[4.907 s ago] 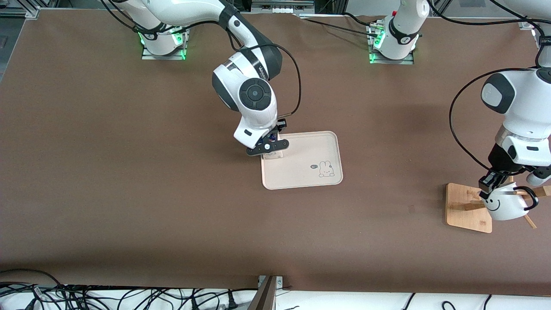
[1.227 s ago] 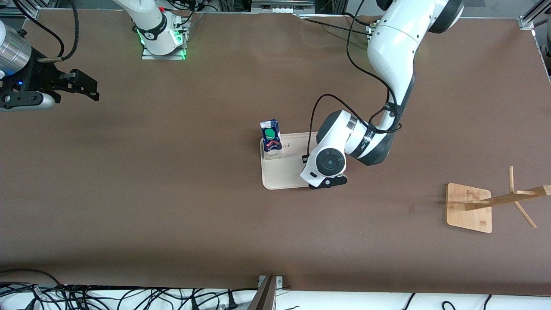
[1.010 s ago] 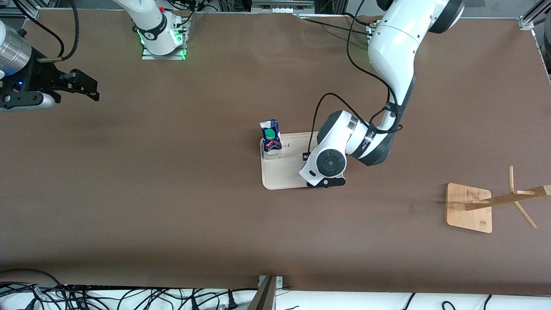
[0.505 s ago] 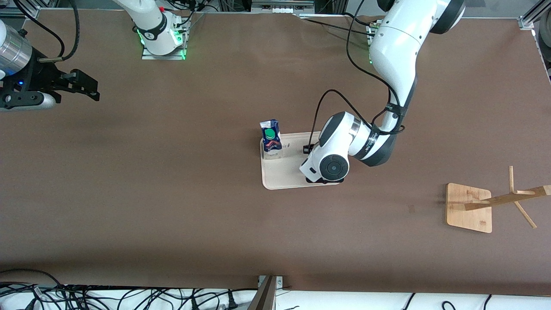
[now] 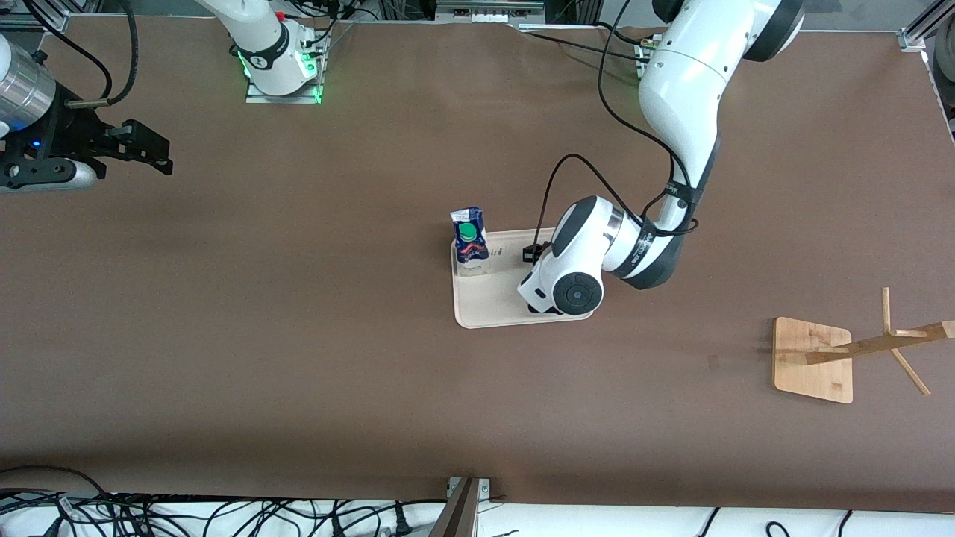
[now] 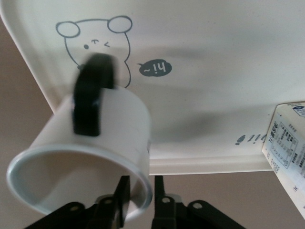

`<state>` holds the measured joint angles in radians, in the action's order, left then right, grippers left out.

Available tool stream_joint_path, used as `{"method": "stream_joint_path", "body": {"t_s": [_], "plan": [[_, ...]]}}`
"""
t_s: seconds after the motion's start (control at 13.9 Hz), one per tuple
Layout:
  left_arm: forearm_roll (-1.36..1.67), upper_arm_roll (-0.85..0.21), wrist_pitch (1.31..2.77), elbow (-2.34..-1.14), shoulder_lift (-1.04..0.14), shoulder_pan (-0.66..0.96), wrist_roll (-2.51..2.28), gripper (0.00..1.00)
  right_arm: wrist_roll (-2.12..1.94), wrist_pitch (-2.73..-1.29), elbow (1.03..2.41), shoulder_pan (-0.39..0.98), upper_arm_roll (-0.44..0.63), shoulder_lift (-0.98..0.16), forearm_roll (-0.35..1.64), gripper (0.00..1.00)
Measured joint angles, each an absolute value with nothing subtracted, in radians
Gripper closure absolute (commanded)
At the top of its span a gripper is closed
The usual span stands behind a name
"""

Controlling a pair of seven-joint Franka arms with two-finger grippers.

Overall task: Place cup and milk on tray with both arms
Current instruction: 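Lower the white mug onto the tray beside the carton with the left gripper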

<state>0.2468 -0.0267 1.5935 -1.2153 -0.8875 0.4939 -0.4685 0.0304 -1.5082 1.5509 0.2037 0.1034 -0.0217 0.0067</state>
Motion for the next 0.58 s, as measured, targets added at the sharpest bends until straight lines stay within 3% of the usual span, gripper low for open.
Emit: {"method": "stream_joint_path", "body": {"t_s": [0.58], "plan": [[0.243, -0.012, 1.595, -1.175, -0.835, 0.454, -0.443, 0.00, 0.030, -1.508, 1.551, 0.204, 0.103, -0.022, 0.007, 0.00]]}}
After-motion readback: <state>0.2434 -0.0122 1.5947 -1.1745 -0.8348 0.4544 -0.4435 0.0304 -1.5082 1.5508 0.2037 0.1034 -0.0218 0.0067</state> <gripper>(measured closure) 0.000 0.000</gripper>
